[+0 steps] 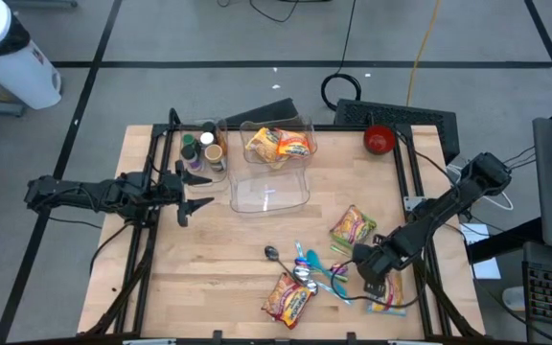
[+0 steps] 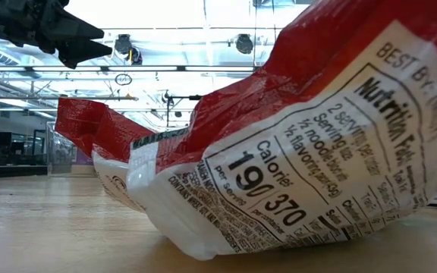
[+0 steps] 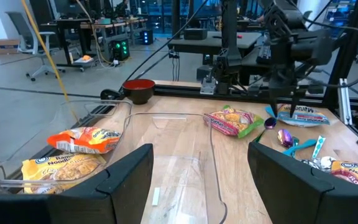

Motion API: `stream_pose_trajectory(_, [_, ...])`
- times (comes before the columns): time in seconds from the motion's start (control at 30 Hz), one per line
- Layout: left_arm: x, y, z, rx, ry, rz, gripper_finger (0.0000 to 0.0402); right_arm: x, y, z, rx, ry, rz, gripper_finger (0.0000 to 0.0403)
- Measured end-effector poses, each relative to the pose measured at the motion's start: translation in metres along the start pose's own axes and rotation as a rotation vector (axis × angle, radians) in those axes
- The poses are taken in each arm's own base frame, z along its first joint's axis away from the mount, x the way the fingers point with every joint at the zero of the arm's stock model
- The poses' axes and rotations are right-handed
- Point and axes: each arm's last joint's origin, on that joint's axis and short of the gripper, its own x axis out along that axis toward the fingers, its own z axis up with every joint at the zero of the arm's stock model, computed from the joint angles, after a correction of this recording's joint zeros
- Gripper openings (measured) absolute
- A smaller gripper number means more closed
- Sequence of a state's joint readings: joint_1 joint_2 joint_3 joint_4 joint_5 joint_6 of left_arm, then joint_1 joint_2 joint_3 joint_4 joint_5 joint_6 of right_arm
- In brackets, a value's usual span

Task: Pick & Place Food Item
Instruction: Put the light blue noodle pack into the top right transparent bin

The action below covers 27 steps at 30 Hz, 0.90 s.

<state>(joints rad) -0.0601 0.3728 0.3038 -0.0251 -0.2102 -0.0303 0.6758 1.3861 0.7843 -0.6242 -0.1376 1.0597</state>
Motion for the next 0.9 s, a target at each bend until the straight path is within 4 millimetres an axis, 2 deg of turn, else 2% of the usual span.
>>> stream_pose_trajectory(0.2, [0.000, 0.000, 0.000, 0.000, 0.000, -0.001, 0.0271, 0.002, -0.004, -0.001, 0.064, 0.030, -0.007, 0.0139])
stream_pose_trajectory(0.57, [0.000, 0.000, 0.000, 0.000, 0.000, -0.001, 0.0271, -0.014, -0.007, 0.001, 0.102, 0.010, 0.070, 0.0009])
stream_pose_trajectory(0.9, [0.000, 0.000, 0.000, 0.000, 0.000, -0.001, 0.0271, -0.046, -0.009, -0.006, 0.105, -0.066, 0.204, 0.0001])
